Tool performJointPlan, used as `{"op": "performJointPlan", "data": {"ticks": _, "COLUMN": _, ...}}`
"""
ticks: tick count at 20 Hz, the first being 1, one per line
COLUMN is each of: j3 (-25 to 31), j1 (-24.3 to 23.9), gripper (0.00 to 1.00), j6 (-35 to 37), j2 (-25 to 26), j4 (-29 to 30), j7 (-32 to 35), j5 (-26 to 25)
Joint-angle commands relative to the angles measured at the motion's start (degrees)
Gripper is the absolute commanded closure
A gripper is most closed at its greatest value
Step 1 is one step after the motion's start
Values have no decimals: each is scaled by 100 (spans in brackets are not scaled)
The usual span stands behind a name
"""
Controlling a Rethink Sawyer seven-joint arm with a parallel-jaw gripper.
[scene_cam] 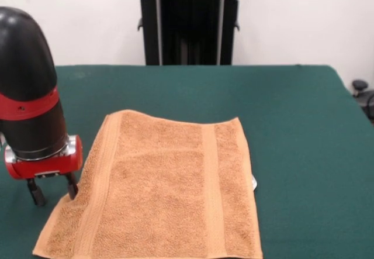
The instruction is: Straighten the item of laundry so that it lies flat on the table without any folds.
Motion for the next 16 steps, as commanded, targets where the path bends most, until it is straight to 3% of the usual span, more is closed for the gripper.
{"op": "performJointPlan", "data": {"ticks": 1, "j3": -224, "j1": 407, "gripper": 0, "j6": -479, "j2": -95, "j4": 1263, "j7": 486, "j5": -522}}
{"op": "performJointPlan", "data": {"ticks": 6, "j3": -372, "j1": 547, "gripper": 0, "j6": -246, "j2": -281, "j4": 1403, "j7": 729, "j5": -466}}
{"op": "performJointPlan", "data": {"ticks": 16, "j3": -1067, "j1": 1263, "gripper": 0, "j6": 421, "j2": -1535, "j4": 2317, "j7": 1444, "j5": -45}}
